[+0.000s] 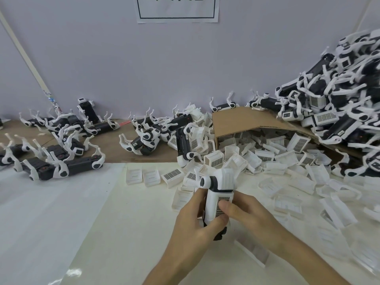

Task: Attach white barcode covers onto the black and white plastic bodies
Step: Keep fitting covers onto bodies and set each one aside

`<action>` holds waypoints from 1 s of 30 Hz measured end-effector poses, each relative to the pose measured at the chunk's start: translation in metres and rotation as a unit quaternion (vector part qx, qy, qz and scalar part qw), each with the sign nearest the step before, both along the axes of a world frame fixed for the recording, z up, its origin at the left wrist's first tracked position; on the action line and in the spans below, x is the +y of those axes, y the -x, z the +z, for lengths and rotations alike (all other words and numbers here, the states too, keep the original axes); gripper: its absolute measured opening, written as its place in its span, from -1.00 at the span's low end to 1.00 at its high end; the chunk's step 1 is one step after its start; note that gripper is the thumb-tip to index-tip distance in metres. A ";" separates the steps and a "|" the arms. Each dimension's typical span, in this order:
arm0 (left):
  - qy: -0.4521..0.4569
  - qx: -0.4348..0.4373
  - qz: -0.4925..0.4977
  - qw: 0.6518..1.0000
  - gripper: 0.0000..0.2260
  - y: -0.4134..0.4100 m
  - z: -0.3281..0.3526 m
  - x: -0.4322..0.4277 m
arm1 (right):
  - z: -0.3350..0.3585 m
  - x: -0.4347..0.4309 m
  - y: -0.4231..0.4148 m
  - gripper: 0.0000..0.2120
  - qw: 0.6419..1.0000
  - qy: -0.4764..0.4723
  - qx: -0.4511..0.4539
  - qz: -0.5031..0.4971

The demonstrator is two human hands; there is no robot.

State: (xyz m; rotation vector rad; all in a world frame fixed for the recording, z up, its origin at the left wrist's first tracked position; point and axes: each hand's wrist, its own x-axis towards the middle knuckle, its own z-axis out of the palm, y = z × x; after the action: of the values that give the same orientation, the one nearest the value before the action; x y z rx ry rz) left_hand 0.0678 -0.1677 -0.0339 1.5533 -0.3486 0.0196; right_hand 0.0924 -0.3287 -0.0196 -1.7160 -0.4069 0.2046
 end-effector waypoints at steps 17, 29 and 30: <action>-0.001 0.009 0.039 0.999 -0.75 0.002 0.009 0.002 | 0.013 -0.013 -0.004 -0.61 0.990 0.010 -0.098 -0.104; -0.086 0.027 0.028 0.996 -0.70 0.000 0.009 0.002 | 0.022 -0.021 -0.005 -0.75 0.998 -0.018 -0.054 -0.001; -0.090 0.022 0.036 0.995 -0.68 -0.001 0.009 0.001 | 0.023 -0.023 -0.005 -0.75 0.998 -0.008 -0.058 -0.002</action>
State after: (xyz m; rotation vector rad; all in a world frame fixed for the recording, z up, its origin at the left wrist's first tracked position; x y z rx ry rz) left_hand 0.0691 -0.1668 -0.0253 1.7412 -0.2664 0.0105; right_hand 0.0973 -0.3513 0.0035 -1.7189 -0.4895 0.0980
